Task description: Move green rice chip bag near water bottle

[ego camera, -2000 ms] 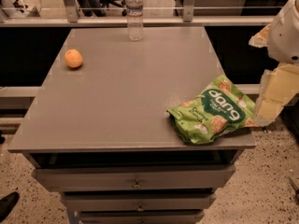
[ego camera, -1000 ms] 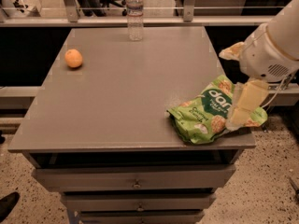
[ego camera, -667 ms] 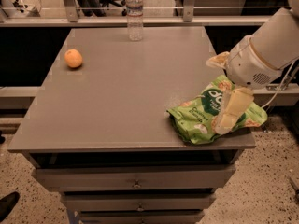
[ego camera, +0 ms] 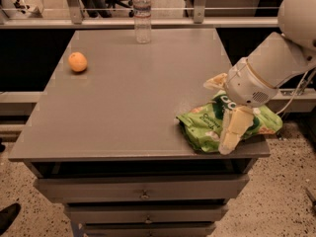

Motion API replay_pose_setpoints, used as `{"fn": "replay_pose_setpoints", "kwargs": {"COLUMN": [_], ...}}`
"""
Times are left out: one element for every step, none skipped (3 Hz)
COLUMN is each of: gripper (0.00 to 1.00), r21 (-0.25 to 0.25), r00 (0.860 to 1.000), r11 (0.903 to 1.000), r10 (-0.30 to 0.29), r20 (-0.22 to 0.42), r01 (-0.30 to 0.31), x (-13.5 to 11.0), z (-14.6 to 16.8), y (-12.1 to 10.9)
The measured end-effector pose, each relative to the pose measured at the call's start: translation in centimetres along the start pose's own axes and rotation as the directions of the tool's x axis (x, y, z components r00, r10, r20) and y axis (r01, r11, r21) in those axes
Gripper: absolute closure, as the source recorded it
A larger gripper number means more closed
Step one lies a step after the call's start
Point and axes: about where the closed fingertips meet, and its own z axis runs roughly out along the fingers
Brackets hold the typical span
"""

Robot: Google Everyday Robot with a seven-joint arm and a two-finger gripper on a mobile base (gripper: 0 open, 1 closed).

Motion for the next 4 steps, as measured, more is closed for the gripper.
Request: {"fn": "replay_pose_setpoints", "kwargs": {"gripper": [0.18,0.39,0.64,0.87], "r21": [-0.056,-0.068,-0.036,0.031], "r00": [1.0,1.0,1.0,0.998], "r11": [0.9984,0.9976,0.9992,0.9981], "r10": [0.007,0.008,-0.02,-0.052], "r20": [0.006,0.004,-0.008,-0.036], "r01": [-0.007,-0.007,0.019,0.053], "x": [0.6,0.8,-0.1,-0.9], "z": [1.9,2.2,0.9,-1.6], "y": [0.4,0.0,-1.3,-3.9]}}
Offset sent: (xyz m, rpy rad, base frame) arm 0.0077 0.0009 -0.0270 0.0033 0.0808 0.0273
